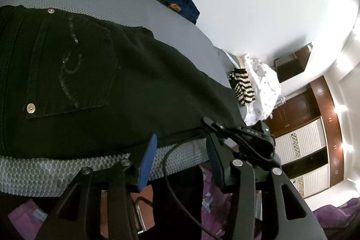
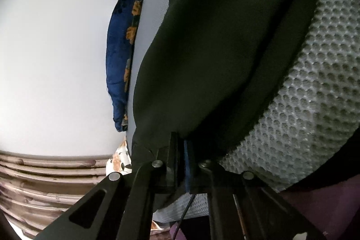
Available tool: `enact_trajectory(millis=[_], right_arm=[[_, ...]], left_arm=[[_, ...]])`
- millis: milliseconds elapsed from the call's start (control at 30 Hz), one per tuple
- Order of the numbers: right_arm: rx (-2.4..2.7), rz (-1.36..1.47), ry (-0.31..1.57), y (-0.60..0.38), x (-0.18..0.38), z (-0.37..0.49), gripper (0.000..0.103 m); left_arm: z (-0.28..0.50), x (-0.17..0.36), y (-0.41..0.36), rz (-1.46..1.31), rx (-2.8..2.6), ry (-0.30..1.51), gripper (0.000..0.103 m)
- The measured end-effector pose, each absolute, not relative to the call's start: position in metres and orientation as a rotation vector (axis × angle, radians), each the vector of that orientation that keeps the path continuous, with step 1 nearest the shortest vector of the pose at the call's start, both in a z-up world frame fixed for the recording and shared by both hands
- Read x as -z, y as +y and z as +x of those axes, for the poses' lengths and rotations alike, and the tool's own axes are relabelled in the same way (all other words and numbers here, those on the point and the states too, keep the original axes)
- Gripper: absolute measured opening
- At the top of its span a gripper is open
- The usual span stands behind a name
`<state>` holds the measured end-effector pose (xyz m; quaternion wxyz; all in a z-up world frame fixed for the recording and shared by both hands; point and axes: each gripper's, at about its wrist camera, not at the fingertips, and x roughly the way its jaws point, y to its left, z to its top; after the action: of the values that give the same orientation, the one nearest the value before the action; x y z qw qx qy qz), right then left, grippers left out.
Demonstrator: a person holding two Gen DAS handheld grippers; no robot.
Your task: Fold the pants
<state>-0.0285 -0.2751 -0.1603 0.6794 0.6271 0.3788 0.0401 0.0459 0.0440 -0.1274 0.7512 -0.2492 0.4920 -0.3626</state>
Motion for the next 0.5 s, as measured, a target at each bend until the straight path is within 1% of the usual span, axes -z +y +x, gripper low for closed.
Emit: enact_trajectory(millis=[100,300,433,500], right_arm=[[-0.092,1.401,0.855,-0.274,0.158,-0.035,0.005],[-0.087,1.465,0.877,-0.278,0.18,-0.044,0.005],[-0.091,1.522,0.863,-0.288,0.183,-0.05,0.011],[-0.072,1.511,0.846,-0.299,0.179,-0.057,0.018]], left_arm=[[0.046,0.128,0.045,-0.546,0.789,1.075,0.049],[0.044,0.131,0.042,-0.529,0.791,1.089,0.049],[0.044,0.133,0.041,-0.523,0.782,1.103,0.049],[0.043,0.134,0.042,-0.525,0.779,1.106,0.049]])
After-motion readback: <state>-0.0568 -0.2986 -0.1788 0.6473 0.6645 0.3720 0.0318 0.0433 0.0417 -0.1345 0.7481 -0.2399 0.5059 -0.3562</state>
